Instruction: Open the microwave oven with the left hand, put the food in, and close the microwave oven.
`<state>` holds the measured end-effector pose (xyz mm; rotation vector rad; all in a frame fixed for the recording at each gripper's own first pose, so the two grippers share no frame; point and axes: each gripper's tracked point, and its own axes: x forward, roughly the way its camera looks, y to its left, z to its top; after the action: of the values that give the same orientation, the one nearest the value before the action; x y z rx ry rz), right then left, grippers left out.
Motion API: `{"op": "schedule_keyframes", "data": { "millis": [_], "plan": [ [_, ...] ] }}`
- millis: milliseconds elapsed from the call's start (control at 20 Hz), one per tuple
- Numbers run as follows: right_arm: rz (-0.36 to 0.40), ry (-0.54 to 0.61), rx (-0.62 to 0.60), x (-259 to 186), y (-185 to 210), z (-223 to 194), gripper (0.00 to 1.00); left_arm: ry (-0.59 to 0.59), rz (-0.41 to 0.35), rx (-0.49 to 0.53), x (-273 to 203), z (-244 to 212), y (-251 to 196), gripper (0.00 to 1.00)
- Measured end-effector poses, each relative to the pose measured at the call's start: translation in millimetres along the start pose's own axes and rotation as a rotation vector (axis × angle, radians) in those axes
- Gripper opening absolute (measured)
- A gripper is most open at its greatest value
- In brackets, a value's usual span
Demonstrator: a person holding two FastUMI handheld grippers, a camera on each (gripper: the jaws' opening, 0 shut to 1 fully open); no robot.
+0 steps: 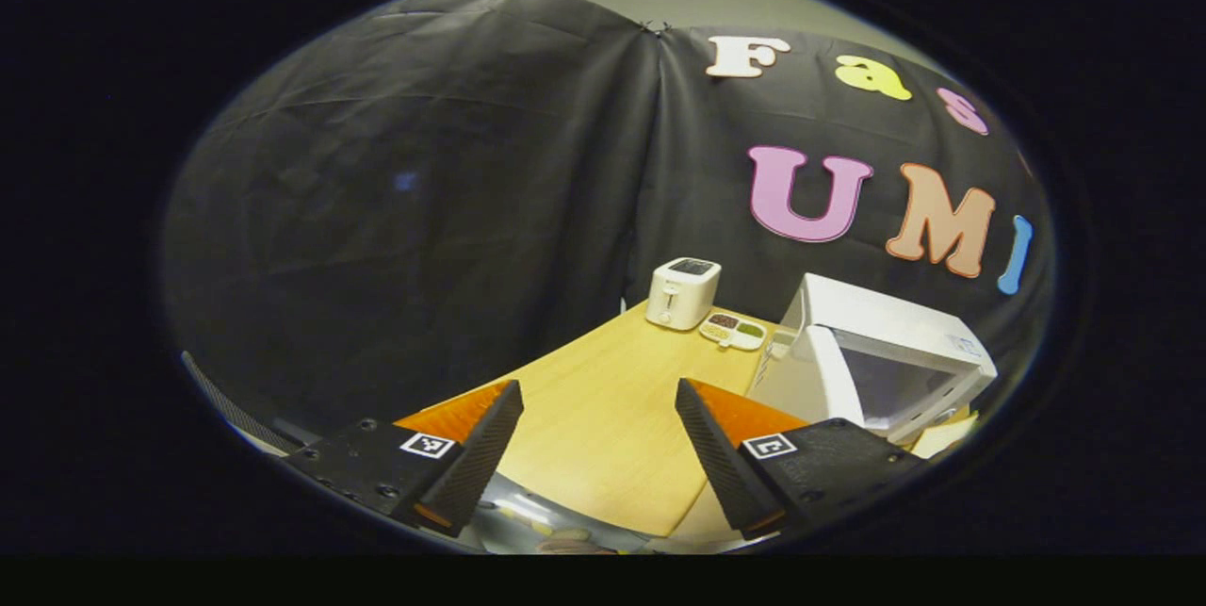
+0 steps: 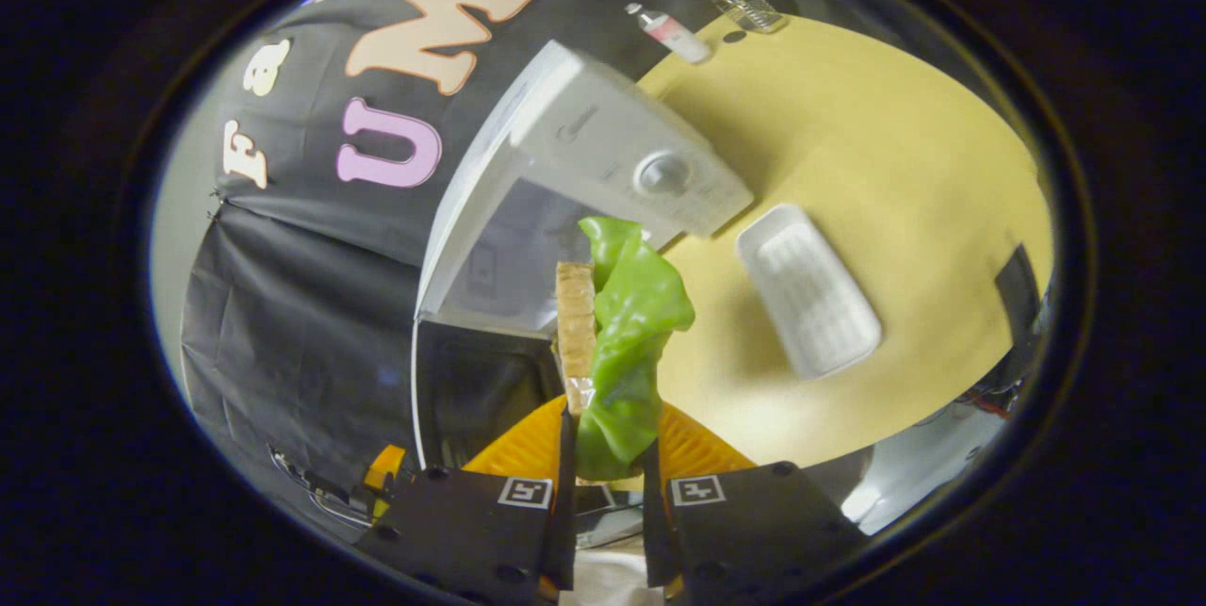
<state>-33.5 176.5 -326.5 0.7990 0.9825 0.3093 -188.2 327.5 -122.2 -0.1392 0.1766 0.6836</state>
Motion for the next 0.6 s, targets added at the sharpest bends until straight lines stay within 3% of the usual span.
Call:
{"op": "schedule_keyframes", "data": {
  "millis": [200,600],
  "plan": [
    [0.077,-0.031,0.037,32,49,-39,0.31,-0.016,-0.065,0.031,7,8,1,0.95],
    [0.124,-0.140,0.043,94,96,-40,0.31,0.041,-0.122,-0.006,18,-11,19,0.95]
  ]
}}
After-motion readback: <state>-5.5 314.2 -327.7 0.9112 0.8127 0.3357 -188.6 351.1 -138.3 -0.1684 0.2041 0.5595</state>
